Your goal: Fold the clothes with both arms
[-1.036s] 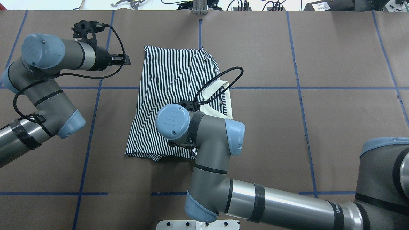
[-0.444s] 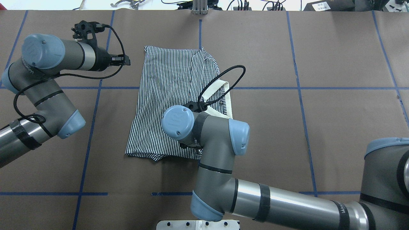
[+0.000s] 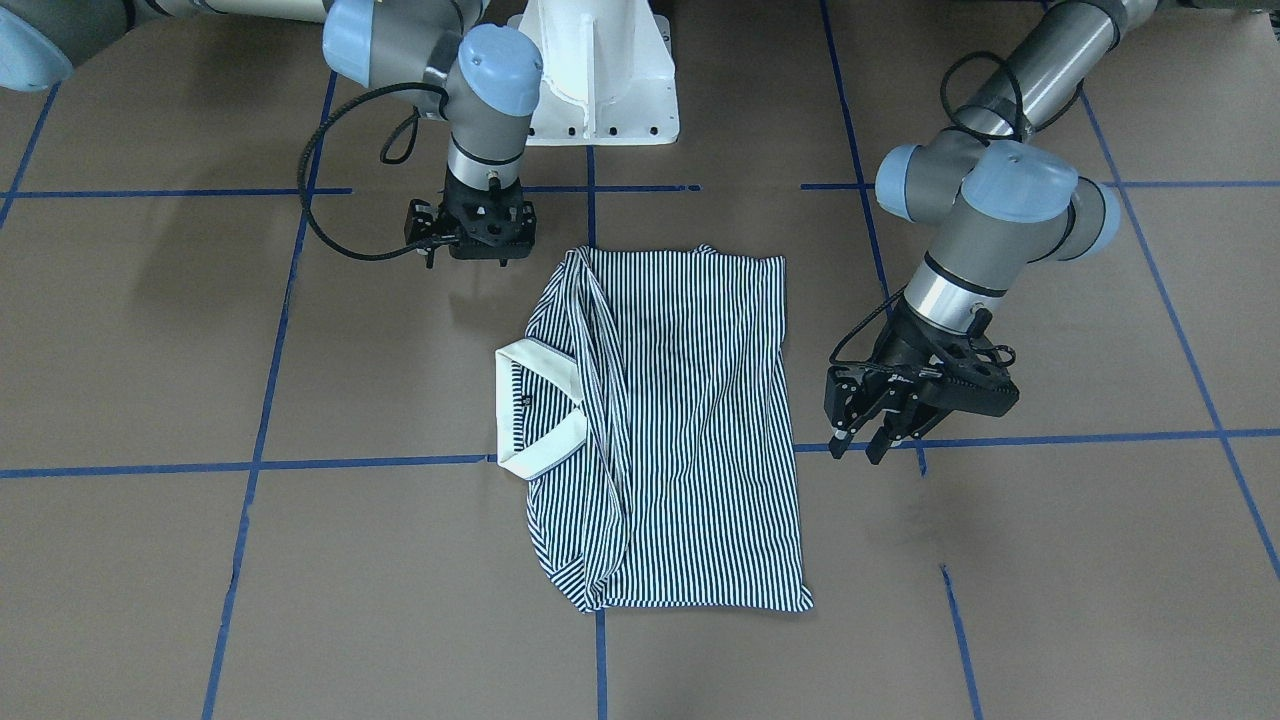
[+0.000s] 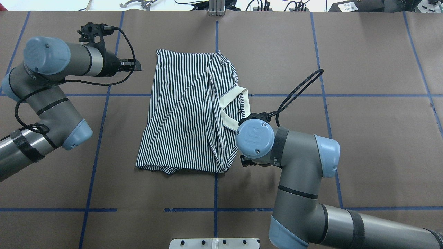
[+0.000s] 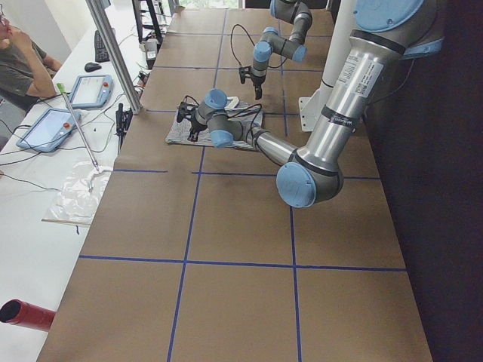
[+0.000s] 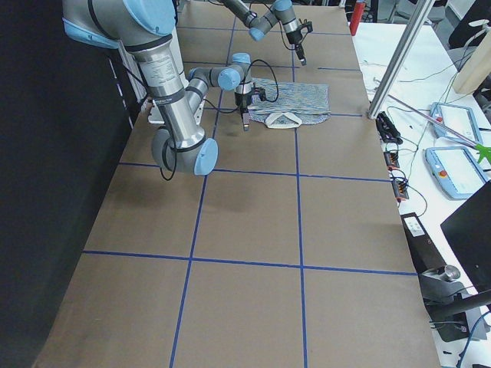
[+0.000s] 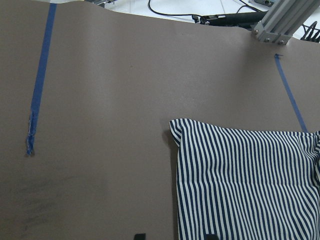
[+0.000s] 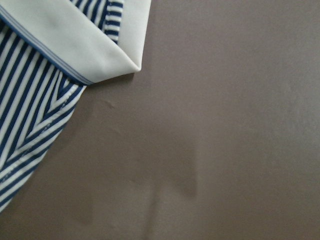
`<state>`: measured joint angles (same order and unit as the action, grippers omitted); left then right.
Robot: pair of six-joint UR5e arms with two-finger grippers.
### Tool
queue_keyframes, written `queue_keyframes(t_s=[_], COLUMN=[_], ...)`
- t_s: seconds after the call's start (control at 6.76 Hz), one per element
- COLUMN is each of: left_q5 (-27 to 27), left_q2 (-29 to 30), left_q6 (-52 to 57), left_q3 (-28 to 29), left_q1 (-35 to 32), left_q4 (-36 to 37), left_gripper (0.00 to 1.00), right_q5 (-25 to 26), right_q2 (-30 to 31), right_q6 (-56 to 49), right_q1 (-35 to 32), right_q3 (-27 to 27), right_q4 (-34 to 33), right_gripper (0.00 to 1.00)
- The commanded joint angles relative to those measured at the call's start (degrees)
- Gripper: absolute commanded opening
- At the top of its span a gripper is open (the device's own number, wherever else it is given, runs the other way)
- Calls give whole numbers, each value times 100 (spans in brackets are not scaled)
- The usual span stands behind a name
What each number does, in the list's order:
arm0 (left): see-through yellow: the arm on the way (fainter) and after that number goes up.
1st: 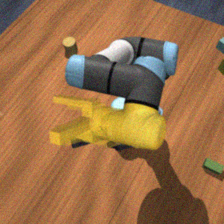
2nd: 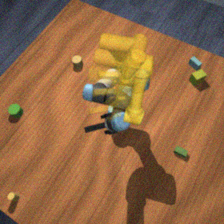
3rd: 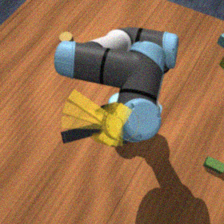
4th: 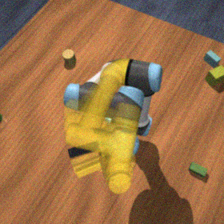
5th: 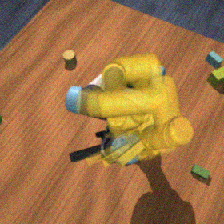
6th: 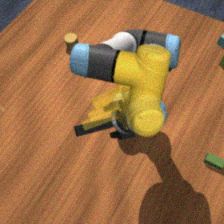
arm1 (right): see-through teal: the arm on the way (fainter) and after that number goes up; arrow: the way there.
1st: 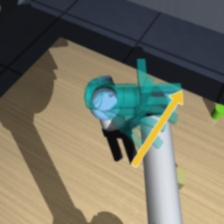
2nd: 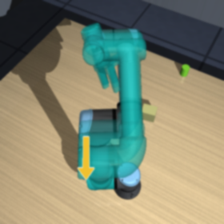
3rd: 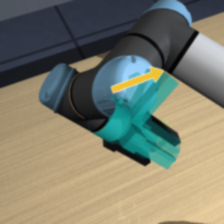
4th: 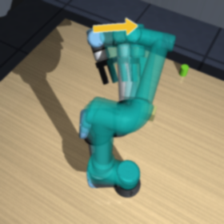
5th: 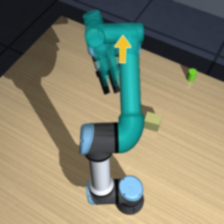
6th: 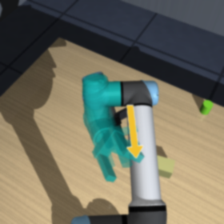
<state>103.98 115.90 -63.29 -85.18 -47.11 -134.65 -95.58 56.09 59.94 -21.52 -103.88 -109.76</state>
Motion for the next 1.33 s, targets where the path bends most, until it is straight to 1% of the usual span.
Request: queue_keyframes(t_s=[0.0,0.15,0.3,0.44,0.59,1.18], left_q5=[0,0,0,0,0,0], left_q2=[3,3,-6,-6,-93,-94], left_q6=[1,-8,-8,-8,-8,-8], left_q3=[-24,-33,-33,-33,-33,2], left_q1=[0,0,0,0,0,9], left_q4=[0,0,0,0,-26,-44], left_gripper=[50,50,50,50,50,50], right_q5=[48,74,75,75,66,22], right_q2=[-813,-1184,-1449,-1808,-1968,-1795], right_q6=[-27,192,272,273,282,247], right_q1=[-115,-124,-124,-116,-63,-1], right_q3=[714,1416,1832,2202,2458,2487], right_q4=[136,791,1111,1123,1123,1079], right_gripper=[100,100,100,100,100,100])
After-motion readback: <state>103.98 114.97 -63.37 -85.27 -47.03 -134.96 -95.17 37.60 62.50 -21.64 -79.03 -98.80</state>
